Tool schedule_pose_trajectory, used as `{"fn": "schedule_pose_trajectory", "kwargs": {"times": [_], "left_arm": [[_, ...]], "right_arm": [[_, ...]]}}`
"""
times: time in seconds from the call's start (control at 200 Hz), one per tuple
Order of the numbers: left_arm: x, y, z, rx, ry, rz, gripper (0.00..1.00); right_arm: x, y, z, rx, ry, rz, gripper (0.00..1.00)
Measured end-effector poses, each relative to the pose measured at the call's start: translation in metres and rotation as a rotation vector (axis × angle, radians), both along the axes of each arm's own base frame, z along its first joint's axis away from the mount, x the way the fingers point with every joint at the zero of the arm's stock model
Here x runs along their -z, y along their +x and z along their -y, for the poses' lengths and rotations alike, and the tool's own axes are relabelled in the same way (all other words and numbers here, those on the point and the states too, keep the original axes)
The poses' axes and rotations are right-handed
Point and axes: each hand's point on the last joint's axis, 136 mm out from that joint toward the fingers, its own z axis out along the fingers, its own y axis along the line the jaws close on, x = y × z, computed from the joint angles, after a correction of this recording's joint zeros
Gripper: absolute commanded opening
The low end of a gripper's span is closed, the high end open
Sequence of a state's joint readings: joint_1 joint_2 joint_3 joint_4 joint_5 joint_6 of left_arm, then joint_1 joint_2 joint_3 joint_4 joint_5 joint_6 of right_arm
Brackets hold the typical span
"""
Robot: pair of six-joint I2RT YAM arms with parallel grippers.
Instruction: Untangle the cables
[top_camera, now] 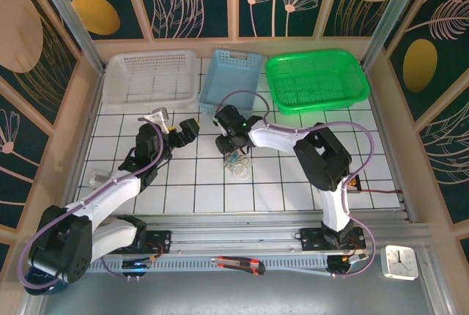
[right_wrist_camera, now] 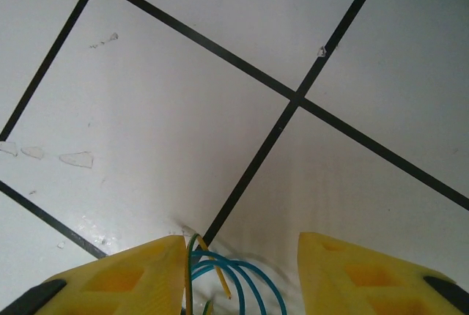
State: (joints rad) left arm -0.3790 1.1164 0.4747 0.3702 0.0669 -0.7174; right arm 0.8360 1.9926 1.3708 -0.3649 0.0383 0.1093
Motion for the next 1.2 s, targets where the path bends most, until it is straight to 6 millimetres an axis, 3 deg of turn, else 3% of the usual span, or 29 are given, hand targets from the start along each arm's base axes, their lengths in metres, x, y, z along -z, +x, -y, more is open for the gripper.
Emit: {"fn": "schedule_pose_trajectory", "kwargs": {"times": [0.115, 0.295, 0.575, 0.856, 0.951, 1.201], "left_arm": [[0.003, -0.001, 0.000, -0.002, -0.004, -0.008, 0.99], [0.005, -0.003, -0.001, -0.004, -0.005, -0.014, 0.99], [0.006, -0.003, -0.001, -0.004, -0.008, -0.016, 0.99], [0.008, -0.002, 0.001, 0.004, -0.012, -0.011, 0.99], [0.012, -0.002, 0.004, 0.018, -0.013, -0.021, 0.99], [0.023, -0.003, 0.010, 0.049, -0.014, -0.054, 0.99]], "right_arm": [[0.000, 0.005, -0.005, -0.001, 0.001, 0.008, 0.30], [0.001, 0.007, -0.006, 0.003, -0.001, 0.008, 0.00], [-0.008, 0.007, -0.006, 0.005, 0.028, 0.014, 0.00], [-0.089, 0.010, 0.001, 0.064, 0.276, 0.122, 0.00], [-0.107, 0.010, 0.008, 0.091, 0.368, 0.154, 0.00], [-0.106, 0.001, 0.033, 0.171, 0.518, 0.151, 0.00]]}}
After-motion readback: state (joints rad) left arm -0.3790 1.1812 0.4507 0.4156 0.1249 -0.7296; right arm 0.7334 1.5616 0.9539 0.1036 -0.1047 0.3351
